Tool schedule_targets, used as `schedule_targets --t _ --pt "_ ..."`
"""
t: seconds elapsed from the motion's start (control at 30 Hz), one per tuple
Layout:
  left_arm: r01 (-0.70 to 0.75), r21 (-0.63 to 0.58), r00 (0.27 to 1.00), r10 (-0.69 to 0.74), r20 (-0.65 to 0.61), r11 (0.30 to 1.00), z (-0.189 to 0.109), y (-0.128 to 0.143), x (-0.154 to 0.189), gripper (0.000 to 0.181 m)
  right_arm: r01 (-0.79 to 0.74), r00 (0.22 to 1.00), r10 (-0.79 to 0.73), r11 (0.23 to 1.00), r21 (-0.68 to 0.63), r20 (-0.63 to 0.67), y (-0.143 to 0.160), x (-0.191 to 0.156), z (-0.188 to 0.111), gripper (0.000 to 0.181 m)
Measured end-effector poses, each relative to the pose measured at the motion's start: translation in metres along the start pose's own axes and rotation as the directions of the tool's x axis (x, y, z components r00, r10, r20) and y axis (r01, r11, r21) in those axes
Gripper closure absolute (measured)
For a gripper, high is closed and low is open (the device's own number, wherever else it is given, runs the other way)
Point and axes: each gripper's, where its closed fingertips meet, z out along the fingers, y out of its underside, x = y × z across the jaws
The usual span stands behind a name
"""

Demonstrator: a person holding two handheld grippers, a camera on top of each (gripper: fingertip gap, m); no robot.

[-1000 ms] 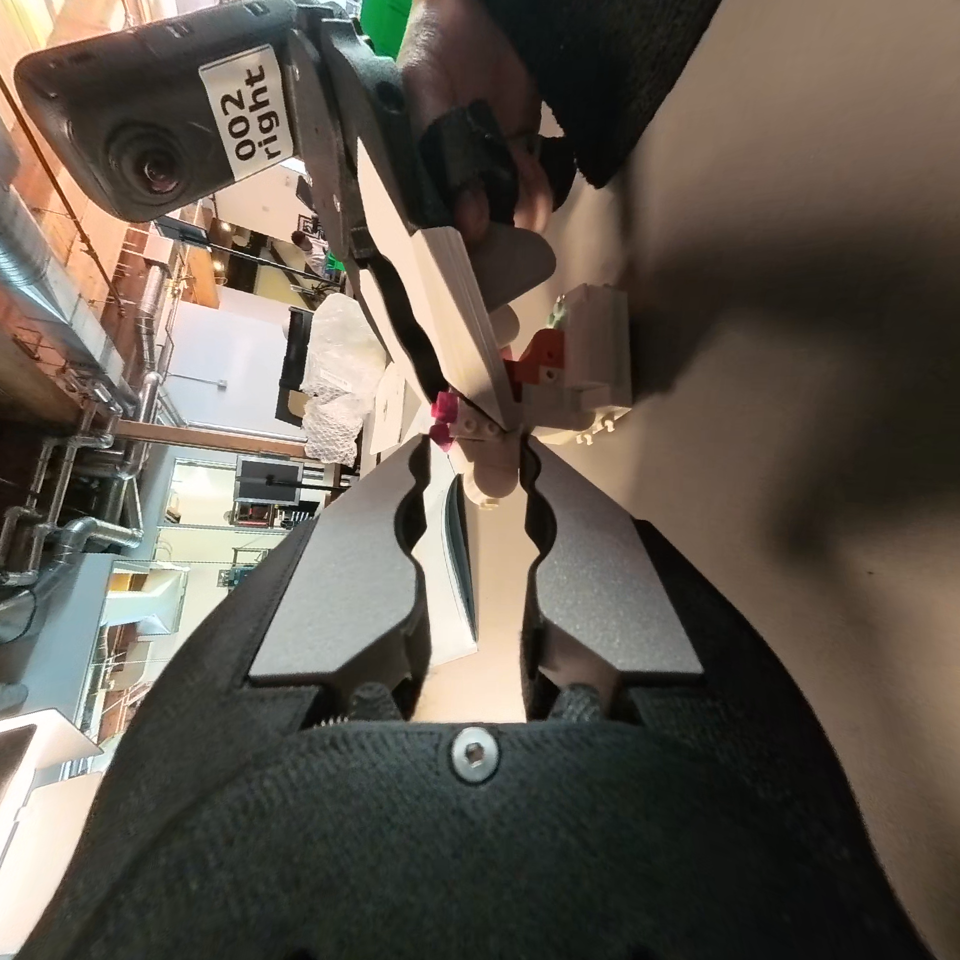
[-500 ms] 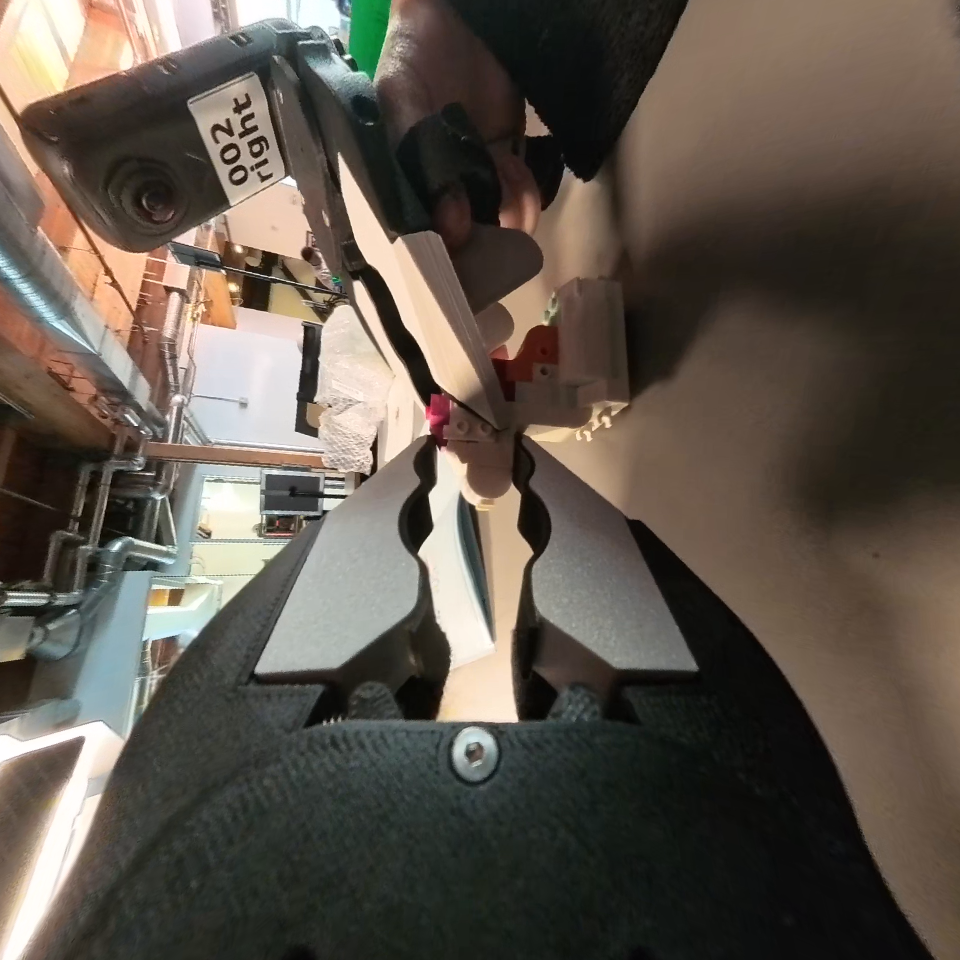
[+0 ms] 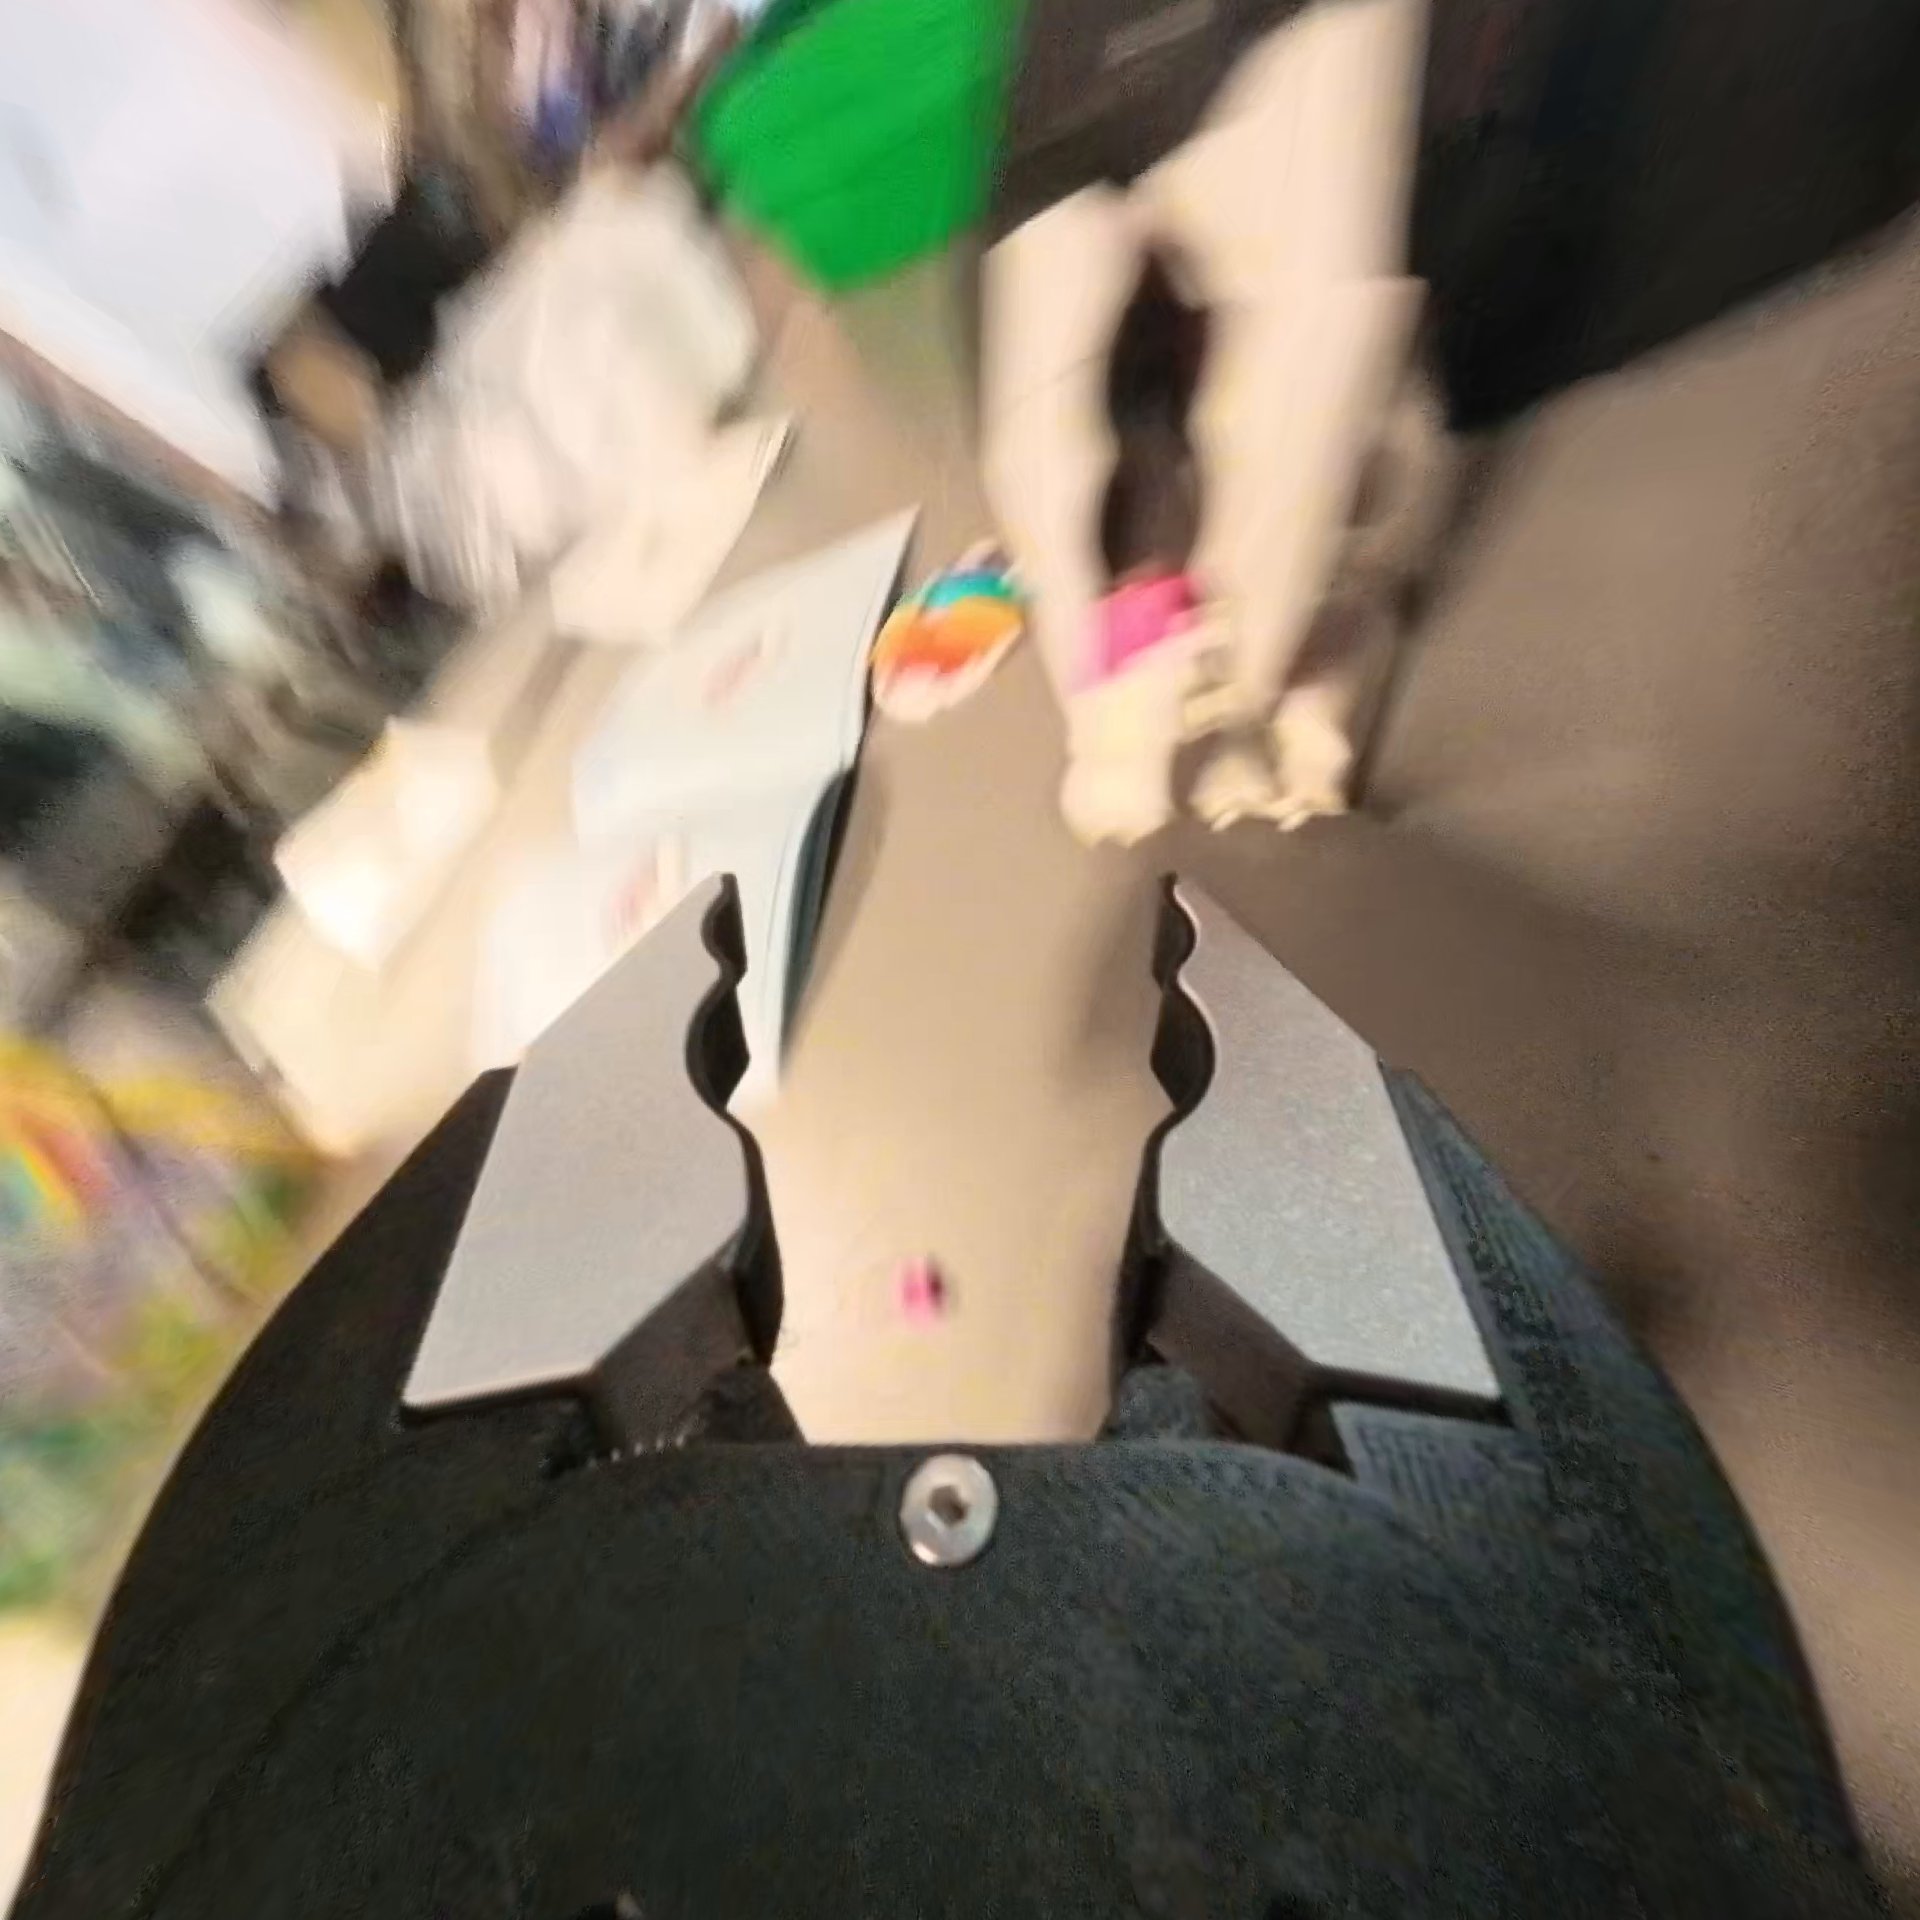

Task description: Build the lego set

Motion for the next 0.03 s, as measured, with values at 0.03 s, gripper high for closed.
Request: schedule_targets --t 0.03 --pt "0.164 -0.051 0.986 -0.163 0.033 0.985 -0.0052 0.0123 -0.0149 0.106 0.014 1.000 -0.014 1.000 -0.011 -0.016 0.0011 0.0019 -0.0006 0.159"
